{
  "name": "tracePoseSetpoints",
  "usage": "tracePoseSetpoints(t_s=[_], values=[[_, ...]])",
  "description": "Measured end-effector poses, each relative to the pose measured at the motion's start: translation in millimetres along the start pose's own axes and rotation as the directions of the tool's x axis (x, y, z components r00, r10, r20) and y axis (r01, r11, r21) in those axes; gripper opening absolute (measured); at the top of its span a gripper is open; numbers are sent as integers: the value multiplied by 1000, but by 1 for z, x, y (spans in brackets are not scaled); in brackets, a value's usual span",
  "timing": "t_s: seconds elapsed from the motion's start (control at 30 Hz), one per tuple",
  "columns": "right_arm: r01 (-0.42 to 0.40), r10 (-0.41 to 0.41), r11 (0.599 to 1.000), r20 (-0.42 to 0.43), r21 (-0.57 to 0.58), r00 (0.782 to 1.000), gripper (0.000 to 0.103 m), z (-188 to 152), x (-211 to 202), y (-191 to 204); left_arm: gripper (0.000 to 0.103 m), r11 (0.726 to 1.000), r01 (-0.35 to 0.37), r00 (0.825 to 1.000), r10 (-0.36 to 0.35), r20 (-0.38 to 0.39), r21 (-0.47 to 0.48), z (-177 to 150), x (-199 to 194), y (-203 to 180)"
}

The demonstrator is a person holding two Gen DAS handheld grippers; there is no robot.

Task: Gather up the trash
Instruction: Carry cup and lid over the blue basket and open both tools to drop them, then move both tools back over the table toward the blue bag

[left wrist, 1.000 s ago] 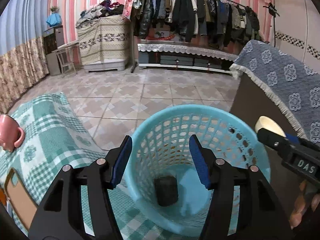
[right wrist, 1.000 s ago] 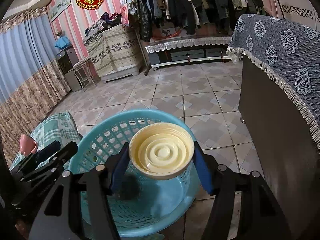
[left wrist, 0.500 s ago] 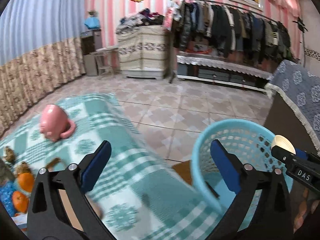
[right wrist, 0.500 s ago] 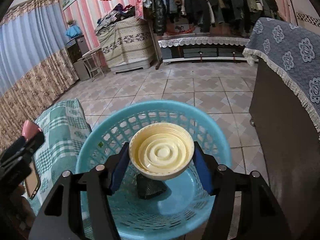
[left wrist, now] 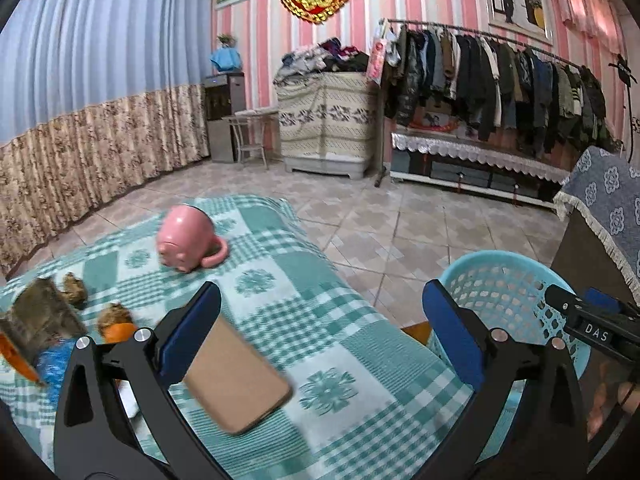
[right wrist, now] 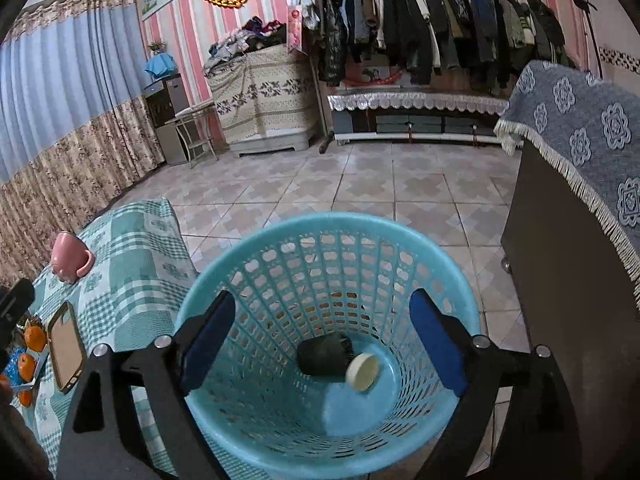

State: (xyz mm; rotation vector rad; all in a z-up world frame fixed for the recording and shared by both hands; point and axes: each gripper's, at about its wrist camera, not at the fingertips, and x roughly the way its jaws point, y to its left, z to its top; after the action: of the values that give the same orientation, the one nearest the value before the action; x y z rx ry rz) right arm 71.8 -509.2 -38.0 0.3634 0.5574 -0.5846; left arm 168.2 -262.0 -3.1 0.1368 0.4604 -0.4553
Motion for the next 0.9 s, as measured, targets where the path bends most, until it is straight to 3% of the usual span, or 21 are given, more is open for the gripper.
tracePoseSetpoints(t_s=[0.33, 0.6, 0.9], values=[[-89, 96, 991, 69, -96, 993, 88, -2, -44, 51, 98, 995, -93, 994, 96, 61, -48, -1, -62, 52], [-207, 218, 963, 51, -172, 975, 88, -16, -66, 105, 98, 969, -230, 965, 239, 108, -84, -13, -124, 109], [-254, 274, 898, 6, -359, 962, 88, -48, -72, 168, 98, 919, -361, 929, 369, 19, -158, -57, -157, 188]])
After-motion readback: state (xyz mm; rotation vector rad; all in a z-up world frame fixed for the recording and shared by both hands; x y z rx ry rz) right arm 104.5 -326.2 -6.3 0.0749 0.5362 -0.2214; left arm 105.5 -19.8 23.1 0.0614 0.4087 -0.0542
